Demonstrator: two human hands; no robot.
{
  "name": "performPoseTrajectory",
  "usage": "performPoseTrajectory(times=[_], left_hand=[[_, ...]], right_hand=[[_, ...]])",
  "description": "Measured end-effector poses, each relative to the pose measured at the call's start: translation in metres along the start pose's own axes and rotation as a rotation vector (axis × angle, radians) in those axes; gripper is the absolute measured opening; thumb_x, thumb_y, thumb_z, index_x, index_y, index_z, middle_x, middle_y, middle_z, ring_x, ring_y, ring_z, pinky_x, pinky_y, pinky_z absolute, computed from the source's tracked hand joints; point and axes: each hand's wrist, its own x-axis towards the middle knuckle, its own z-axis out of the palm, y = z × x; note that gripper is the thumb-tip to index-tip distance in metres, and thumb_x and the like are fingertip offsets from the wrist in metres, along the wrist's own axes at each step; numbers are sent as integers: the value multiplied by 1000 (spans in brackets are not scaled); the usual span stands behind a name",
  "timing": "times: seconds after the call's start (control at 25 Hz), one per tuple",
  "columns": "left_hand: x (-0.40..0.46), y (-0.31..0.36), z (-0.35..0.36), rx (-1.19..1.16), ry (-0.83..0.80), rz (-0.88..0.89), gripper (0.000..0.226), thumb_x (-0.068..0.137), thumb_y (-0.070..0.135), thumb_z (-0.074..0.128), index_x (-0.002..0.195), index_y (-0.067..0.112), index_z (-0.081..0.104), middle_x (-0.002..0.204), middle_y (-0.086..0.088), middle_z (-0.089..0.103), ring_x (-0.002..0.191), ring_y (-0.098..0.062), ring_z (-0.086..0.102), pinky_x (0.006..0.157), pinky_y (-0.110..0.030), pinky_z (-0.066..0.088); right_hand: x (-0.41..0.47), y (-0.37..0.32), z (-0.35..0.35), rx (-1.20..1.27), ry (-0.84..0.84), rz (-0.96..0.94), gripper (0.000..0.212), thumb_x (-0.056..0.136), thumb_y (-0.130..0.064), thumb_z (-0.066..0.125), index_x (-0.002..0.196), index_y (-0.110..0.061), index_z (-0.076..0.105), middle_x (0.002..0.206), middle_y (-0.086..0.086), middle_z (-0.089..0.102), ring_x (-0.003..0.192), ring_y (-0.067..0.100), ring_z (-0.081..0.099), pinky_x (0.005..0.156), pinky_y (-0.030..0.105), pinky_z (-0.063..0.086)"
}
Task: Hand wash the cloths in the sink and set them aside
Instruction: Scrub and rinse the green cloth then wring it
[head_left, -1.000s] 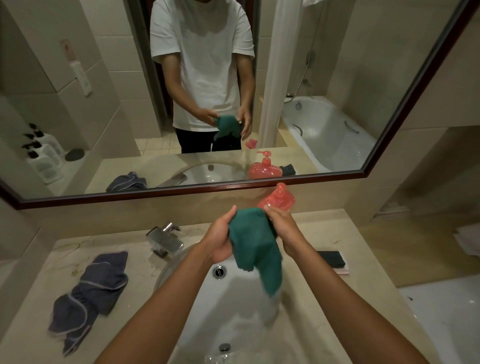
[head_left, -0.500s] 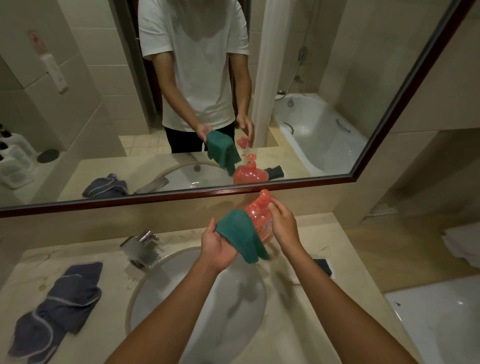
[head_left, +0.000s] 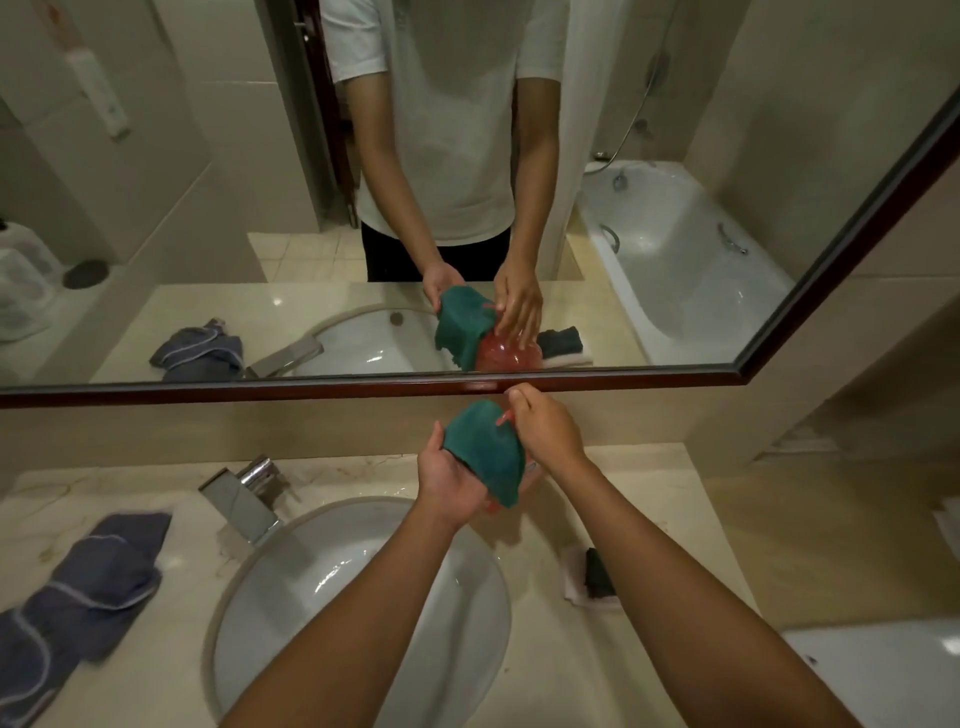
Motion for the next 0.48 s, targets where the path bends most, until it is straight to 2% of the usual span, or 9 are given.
performPoseTrajectory(times=[0.08,0.16,0.28,0.4,0.48], left_hand=[[5,-1,-1,-17,0,21,64,103,59,28,125,11,63,104,-17,76,89,-33,76,79,-43,55],[7,-2,-1,-29,1,31,64,103,59,28,126,10,63,105,-18,75,90,-33,75,82,-43,54],[6,-3,0,-49,-14,48,64,104,57,28,130,8,60,110,-20,74,95,-34,74,83,-44,56],[7,-4,1,-52,-18,49,64,104,57,29,132,8,59,111,-20,74,96,-34,74,80,-43,59],[8,-5,3,-52,-6,58,64,104,57,29,134,9,58,111,-19,73,103,-34,70,86,-44,56]], right_hand=[[2,3,3,-107,19,-25,32,108,-37,30,100,-25,58,93,-5,57,85,20,50,73,34,36],[2,3,5,-170,40,-50,31,108,-36,27,95,-24,52,94,-1,59,86,23,53,72,34,34],[2,1,8,-208,75,-78,36,109,-35,27,102,-16,58,102,6,67,97,28,60,72,35,36],[1,3,11,-206,92,-89,36,109,-36,27,103,-17,57,99,5,66,91,25,59,71,34,37],[1,4,13,-224,94,-97,36,109,-37,26,104,-17,57,99,4,66,91,24,60,73,35,41]])
